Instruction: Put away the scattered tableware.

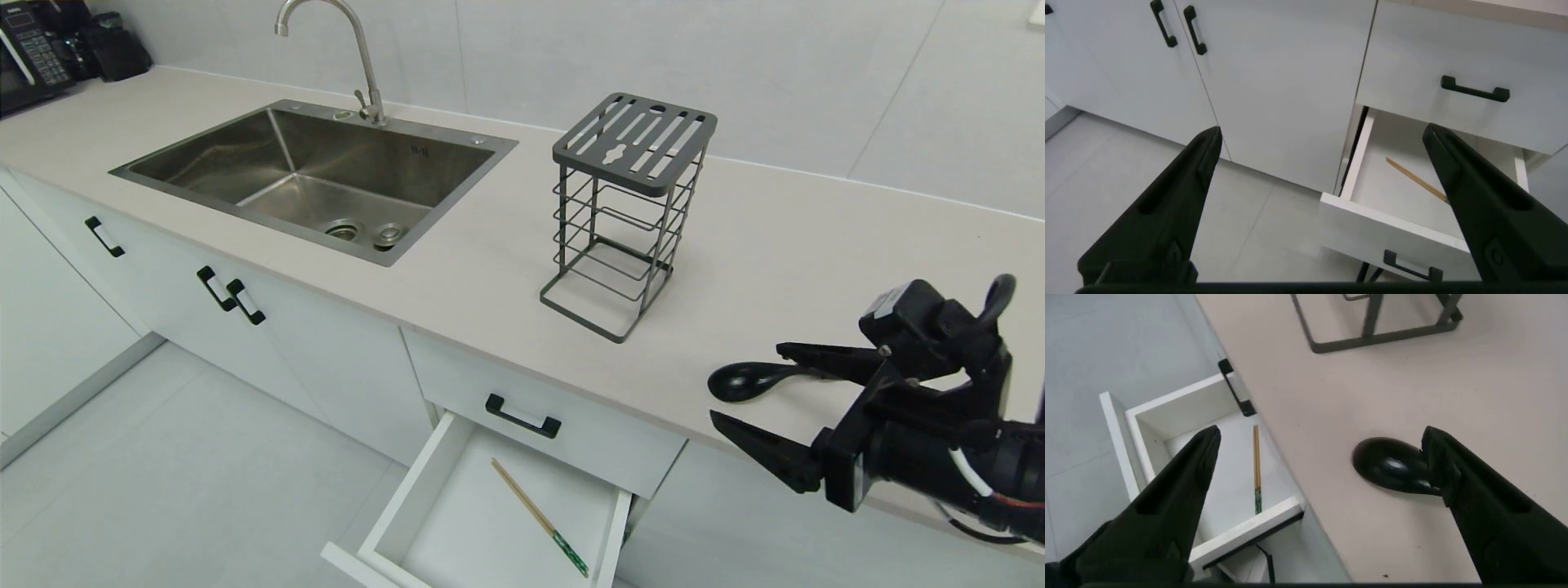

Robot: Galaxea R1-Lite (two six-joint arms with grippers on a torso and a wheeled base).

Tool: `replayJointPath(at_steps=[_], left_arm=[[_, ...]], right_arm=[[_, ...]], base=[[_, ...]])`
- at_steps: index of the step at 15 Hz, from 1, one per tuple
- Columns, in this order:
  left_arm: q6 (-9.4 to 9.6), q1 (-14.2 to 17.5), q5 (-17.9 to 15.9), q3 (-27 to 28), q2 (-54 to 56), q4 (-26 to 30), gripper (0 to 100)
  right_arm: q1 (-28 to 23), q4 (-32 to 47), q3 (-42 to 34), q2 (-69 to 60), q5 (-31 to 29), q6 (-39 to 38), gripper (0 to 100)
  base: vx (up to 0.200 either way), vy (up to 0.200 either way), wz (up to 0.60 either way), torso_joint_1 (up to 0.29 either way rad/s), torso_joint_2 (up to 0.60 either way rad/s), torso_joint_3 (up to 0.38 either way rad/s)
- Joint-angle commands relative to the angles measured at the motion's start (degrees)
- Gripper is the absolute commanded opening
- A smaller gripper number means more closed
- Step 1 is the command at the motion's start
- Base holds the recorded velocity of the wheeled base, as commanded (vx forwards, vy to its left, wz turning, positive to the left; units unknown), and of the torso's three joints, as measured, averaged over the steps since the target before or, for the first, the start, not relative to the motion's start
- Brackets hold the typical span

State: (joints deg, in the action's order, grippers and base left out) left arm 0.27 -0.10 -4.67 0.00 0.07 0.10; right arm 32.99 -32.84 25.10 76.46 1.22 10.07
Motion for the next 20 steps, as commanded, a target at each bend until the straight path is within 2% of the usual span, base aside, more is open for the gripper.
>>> replayJointPath(at_steps=[1,2,4,9,20], left_arm=[[0.00,0.01,0.01,0.00,-0.07,-0.01,100],[0.00,0.01,0.01,0.00,-0.07,-0.01,100],[0.00,0.01,0.01,0.00,-0.07,-0.01,100],[0.00,0.01,0.01,0.00,-0.07,-0.01,100],[0.00,0.01,0.01,0.00,-0.07,-0.01,100]], right_arm=[[-7.68,0.94,0.21,0.44,4.93,2.59,100],[-7.68,0.94,0.21,0.44,4.93,2.59,100],[-12.86,1.03,0.48,1.94,9.33,5.14,100],[-19.89,1.11,0.48,5.28,15.39,12.34,100],[-24.55,0.94,2.23,12.75,19.61,14.10,100]], base=[[0.000,0.000,0.00,0.000,0.00,0.000],[0.000,0.000,0.00,0.000,0.00,0.000],[0.000,0.000,0.00,0.000,0.00,0.000],[0.000,0.000,0.00,0.000,0.00,0.000],[0.000,0.000,0.00,0.000,0.00,0.000]])
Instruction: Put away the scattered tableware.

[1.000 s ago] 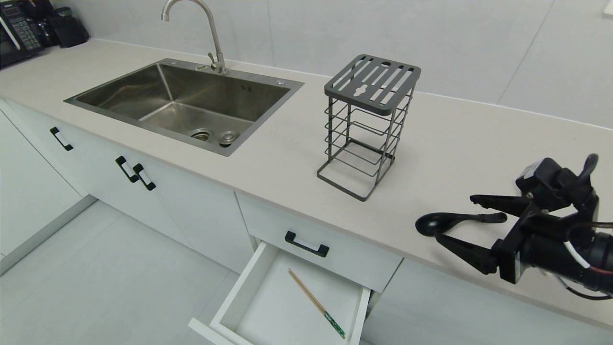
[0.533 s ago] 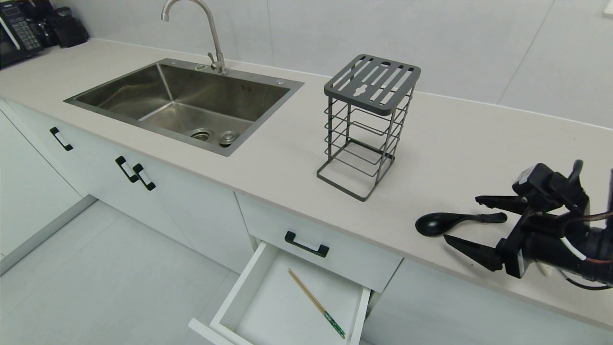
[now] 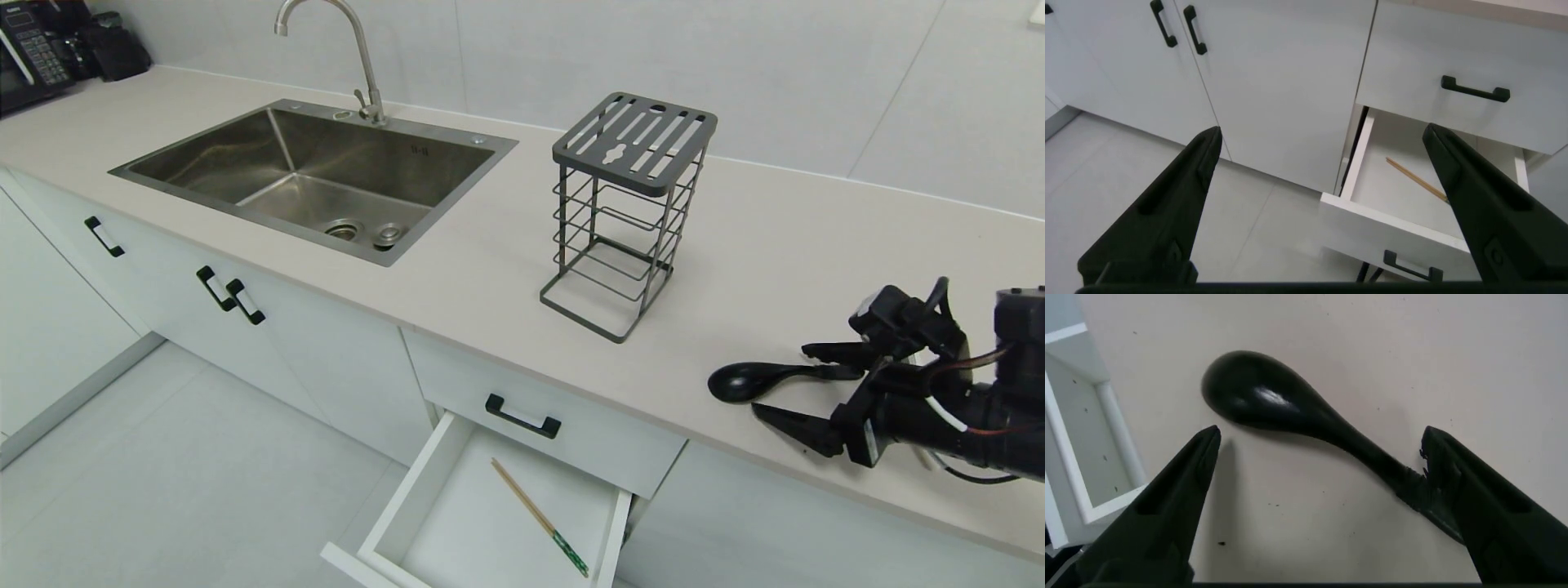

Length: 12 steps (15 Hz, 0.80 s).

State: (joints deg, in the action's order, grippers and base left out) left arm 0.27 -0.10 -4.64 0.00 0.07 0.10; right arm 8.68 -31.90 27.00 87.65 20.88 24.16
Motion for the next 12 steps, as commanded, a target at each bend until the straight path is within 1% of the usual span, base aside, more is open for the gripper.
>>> replayJointPath(at_steps=[1,3,8,9,12], left_arm=[[0.00,0.01,-0.01,0.00,-0.07,-0.01,100],[0.00,0.01,-0.01,0.00,-0.07,-0.01,100],[0.00,0.01,-0.01,0.00,-0.07,-0.01,100],[0.00,0.01,-0.01,0.00,-0.07,-0.01,100],[0.00,0.01,-0.01,0.00,-0.07,-0.01,100]], right_arm=[[-0.33,0.00,1.30,2.53,0.74,-0.17,100],[-0.51,0.00,3.76,4.81,0.83,-0.26,100],[-0.42,-0.09,4.20,7.01,0.83,-0.17,100],[-0.42,-0.09,4.20,7.18,0.83,-0.26,0],[-0.15,-0.09,4.37,7.54,0.74,-0.26,0]], base=[[0.000,0.000,0.00,0.000,0.00,0.000],[0.000,0.000,0.00,0.000,0.00,0.000],[0.000,0.000,0.00,0.000,0.00,0.000],[0.000,0.000,0.00,0.000,0.00,0.000],[0.000,0.000,0.00,0.000,0.00,0.000]])
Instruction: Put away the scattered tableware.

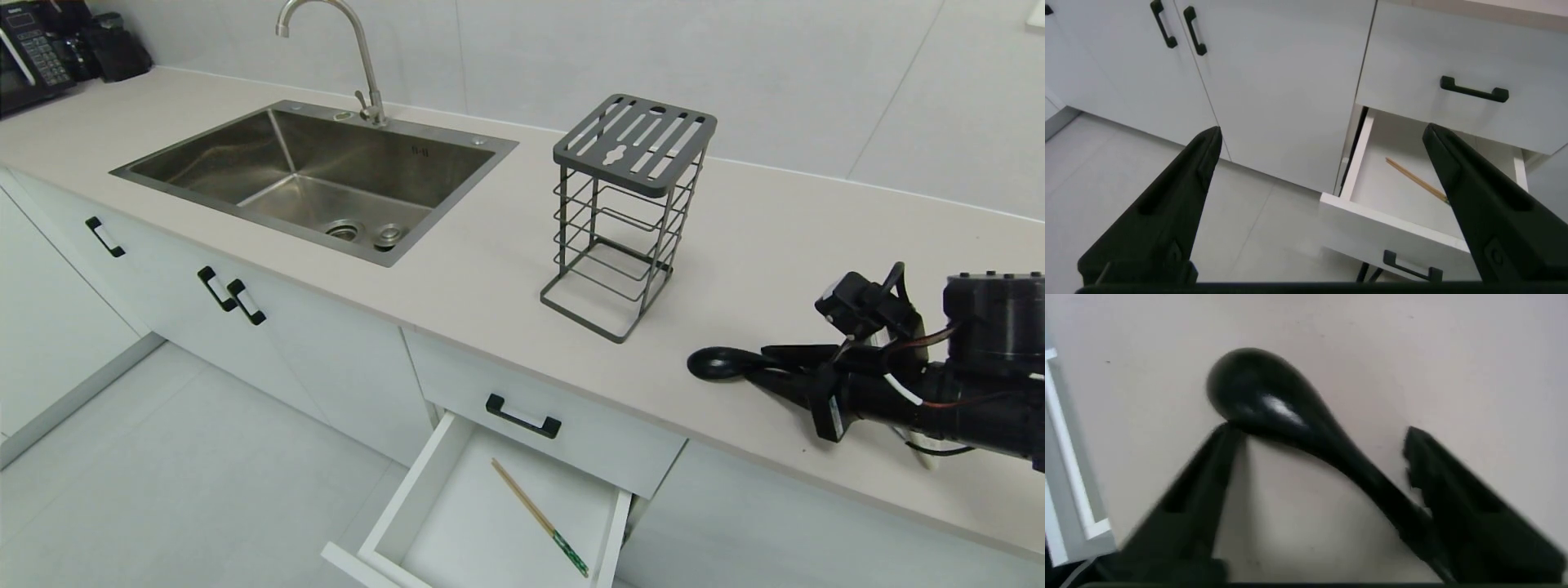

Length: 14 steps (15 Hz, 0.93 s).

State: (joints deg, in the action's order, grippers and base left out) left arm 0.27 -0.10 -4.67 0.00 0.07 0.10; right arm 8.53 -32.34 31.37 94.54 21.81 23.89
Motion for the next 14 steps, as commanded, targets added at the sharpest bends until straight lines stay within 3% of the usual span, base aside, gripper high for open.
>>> replayJointPath(at_steps=[1,9,14], left_arm=[[0.00,0.01,0.01,0.00,-0.07,-0.01,100],[0.00,0.01,0.01,0.00,-0.07,-0.01,100],[0.00,0.01,0.01,0.00,-0.07,-0.01,100]], right_arm=[[0.08,0.35,-0.34,0.56,-0.19,0.10,0],[2.10,0.88,-0.17,-7.00,-0.01,0.10,0],[7.55,13.27,0.10,-17.37,-0.54,0.72,0]], base=[[0.000,0.000,0.00,0.000,0.00,0.000],[0.000,0.000,0.00,0.000,0.00,0.000],[0.000,0.000,0.00,0.000,0.00,0.000]])
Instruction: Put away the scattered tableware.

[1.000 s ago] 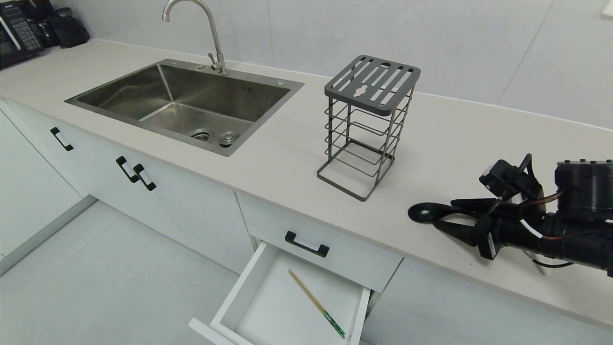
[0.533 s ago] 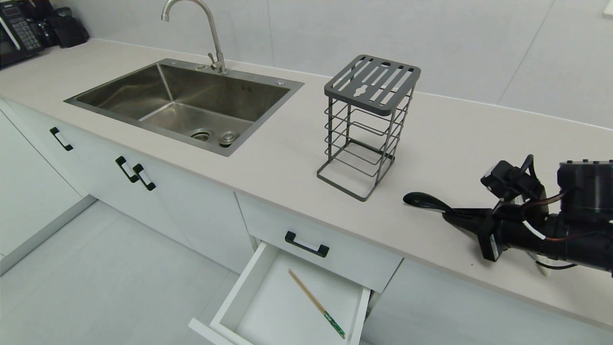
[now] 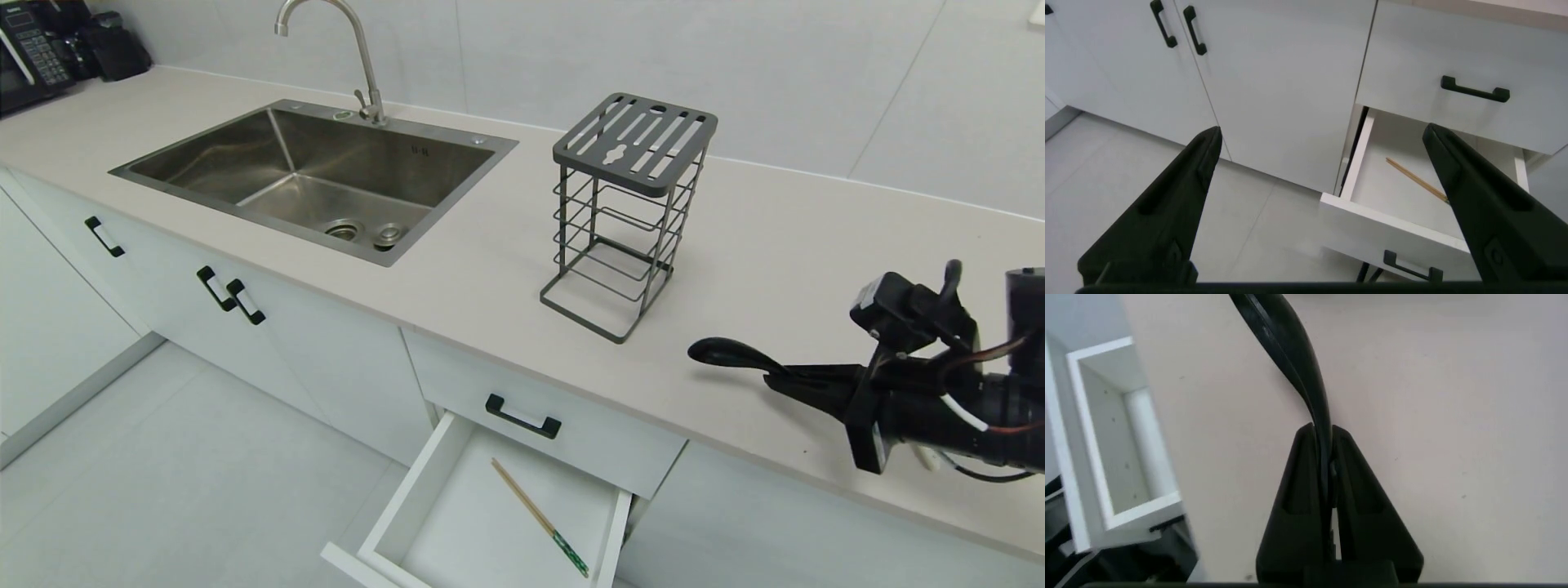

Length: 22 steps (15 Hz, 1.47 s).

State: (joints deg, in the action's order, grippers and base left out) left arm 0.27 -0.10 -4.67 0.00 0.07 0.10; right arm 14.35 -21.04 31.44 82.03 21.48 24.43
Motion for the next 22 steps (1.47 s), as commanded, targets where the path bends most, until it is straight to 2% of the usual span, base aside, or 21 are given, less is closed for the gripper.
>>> replayJointPath(at_steps=[1,2,3,4,5,7,9,12,13,17,18,19,21,22], left_arm=[[0.00,0.01,0.01,0.00,-0.07,-0.01,100],[0.00,0.01,0.01,0.00,-0.07,-0.01,100],[0.00,0.01,0.01,0.00,-0.07,-0.01,100],[0.00,0.01,0.01,0.00,-0.07,-0.01,100],[0.00,0.01,0.01,0.00,-0.07,-0.01,100],[0.00,0.01,0.01,0.00,-0.07,-0.01,100],[0.00,0.01,0.01,0.00,-0.07,-0.01,100],[0.00,0.01,0.01,0.00,-0.07,-0.01,100],[0.00,0.01,0.01,0.00,-0.07,-0.01,100],[0.00,0.01,0.01,0.00,-0.07,-0.01,100],[0.00,0.01,0.01,0.00,-0.07,-0.01,100],[0.00,0.01,0.01,0.00,-0.07,-0.01,100],[0.00,0.01,0.01,0.00,-0.07,-0.01,100],[0.00,0.01,0.01,0.00,-0.07,-0.01,100]], right_arm=[[2.35,2.94,0.11,-5.57,-0.30,0.18,0],[4.46,4.52,-0.06,-6.53,-0.56,0.18,0],[4.46,4.52,-0.06,-6.53,-0.56,0.18,0],[9.47,4.61,-0.94,-6.53,-2.41,0.18,0],[11.84,4.78,-1.03,-6.44,-3.99,0.09,0],[20.37,6.71,-0.59,-6.09,-8.56,-0.44,0],[24.24,7.59,-0.15,-5.04,-10.41,-1.05,0],[30.92,7.15,2.75,-1.79,-11.90,-5.89,0],[34.17,7.07,4.95,0.24,-14.71,-9.14,0],[37.60,3.02,6.18,4.01,-16.12,-12.65,0],[39.09,-1.20,6.35,6.12,-16.47,-14.85,0],[40.41,-4.54,7.32,8.06,-18.32,-16.87,0],[42.25,-5.68,8.90,9.99,-19.55,-18.28,0],[44.01,-5.94,9.61,12.10,-22.01,-18.63,0]], base=[[0.000,0.000,0.00,0.000,0.00,0.000],[0.000,0.000,0.00,0.000,0.00,0.000],[0.000,0.000,0.00,0.000,0.00,0.000],[0.000,0.000,0.00,0.000,0.00,0.000],[0.000,0.000,0.00,0.000,0.00,0.000],[0.000,0.000,0.00,0.000,0.00,0.000],[0.000,0.000,0.00,0.000,0.00,0.000],[0.000,0.000,0.00,0.000,0.00,0.000],[0.000,0.000,0.00,0.000,0.00,0.000],[0.000,0.000,0.00,0.000,0.00,0.000],[0.000,0.000,0.00,0.000,0.00,0.000],[0.000,0.000,0.00,0.000,0.00,0.000],[0.000,0.000,0.00,0.000,0.00,0.000],[0.000,0.000,0.00,0.000,0.00,0.000]])
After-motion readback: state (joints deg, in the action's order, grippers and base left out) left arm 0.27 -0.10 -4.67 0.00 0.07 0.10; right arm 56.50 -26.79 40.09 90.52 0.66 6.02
